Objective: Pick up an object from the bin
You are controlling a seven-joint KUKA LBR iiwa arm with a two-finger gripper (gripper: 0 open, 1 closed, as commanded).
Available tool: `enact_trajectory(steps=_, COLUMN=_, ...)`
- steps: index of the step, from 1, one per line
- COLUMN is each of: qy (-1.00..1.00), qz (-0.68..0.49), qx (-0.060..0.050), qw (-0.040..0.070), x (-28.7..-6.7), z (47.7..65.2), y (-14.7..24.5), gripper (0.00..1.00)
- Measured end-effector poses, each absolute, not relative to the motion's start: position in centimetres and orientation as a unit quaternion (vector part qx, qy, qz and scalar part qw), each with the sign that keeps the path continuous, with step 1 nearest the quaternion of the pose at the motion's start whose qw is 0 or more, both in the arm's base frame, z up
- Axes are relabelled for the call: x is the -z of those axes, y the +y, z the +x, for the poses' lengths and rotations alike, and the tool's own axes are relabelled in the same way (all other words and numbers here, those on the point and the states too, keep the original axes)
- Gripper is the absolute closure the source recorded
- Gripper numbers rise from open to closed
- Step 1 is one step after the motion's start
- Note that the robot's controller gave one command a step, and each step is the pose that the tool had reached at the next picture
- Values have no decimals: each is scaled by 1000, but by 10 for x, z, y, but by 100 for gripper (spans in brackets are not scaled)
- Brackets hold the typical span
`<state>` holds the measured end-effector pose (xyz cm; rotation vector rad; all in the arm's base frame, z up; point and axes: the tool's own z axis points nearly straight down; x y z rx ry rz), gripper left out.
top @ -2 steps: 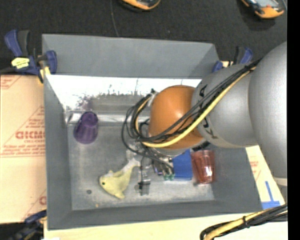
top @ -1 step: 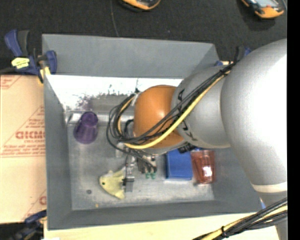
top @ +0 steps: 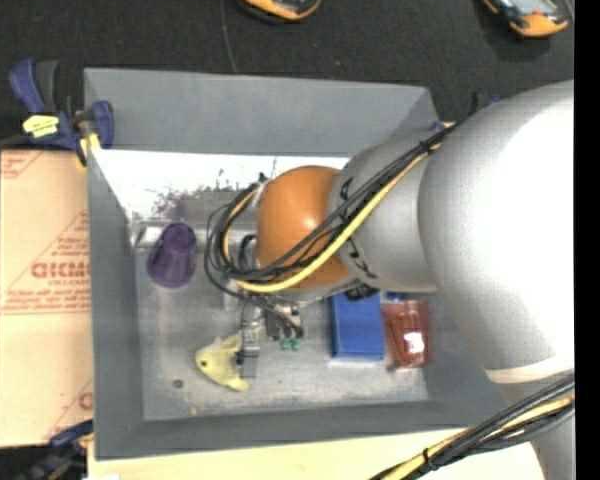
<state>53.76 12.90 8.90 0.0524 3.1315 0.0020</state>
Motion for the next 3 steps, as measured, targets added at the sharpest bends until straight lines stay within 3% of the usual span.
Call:
enact_trajectory(steps=1, qy=993, qz=-115, qx=0, qw=6, x=-82, z=522, y=113, gripper=0)
enact_trajectory(steps=2, qy=998, qz=-57, qx=-1, qw=7, x=-70, z=515, y=114, gripper=100)
enact_trajectory(steps=3, qy=998, qz=-57, qx=-2, qw=7, x=-70, z=515, y=114, gripper=100)
